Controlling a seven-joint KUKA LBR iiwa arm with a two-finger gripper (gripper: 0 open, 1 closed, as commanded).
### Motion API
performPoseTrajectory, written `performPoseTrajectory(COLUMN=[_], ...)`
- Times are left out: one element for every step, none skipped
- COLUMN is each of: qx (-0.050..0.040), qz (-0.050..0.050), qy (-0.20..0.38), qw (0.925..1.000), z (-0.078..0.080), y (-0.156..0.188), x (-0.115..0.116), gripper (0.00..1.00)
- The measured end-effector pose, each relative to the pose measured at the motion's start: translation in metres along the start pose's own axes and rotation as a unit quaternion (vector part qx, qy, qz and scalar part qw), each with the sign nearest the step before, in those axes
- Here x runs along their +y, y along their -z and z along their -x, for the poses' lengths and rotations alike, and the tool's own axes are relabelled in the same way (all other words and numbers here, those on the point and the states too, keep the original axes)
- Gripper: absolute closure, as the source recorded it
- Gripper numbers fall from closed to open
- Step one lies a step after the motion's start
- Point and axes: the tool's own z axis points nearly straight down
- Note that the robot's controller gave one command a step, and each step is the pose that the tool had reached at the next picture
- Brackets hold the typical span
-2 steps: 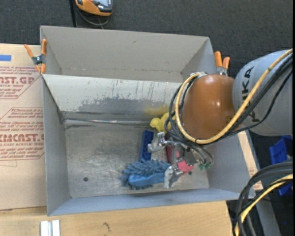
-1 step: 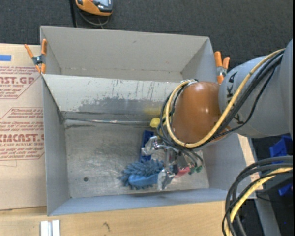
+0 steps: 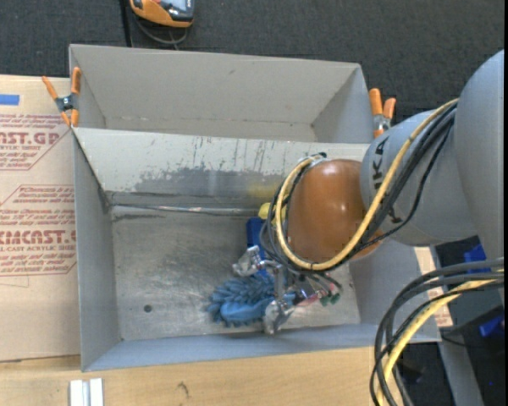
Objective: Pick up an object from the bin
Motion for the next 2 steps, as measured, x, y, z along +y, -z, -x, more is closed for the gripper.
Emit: performPoseTrajectory(qx=[0.0176, 0.0175], qz=[0.005, 0.004], qy=[-0.105, -0.105], qw=[0.9943, 0.9944], z=[-0.0030, -0.0029], y=[-0.0117, -0.0117], x=[-0.0235, -0.0235], gripper=[1.00, 1.00])
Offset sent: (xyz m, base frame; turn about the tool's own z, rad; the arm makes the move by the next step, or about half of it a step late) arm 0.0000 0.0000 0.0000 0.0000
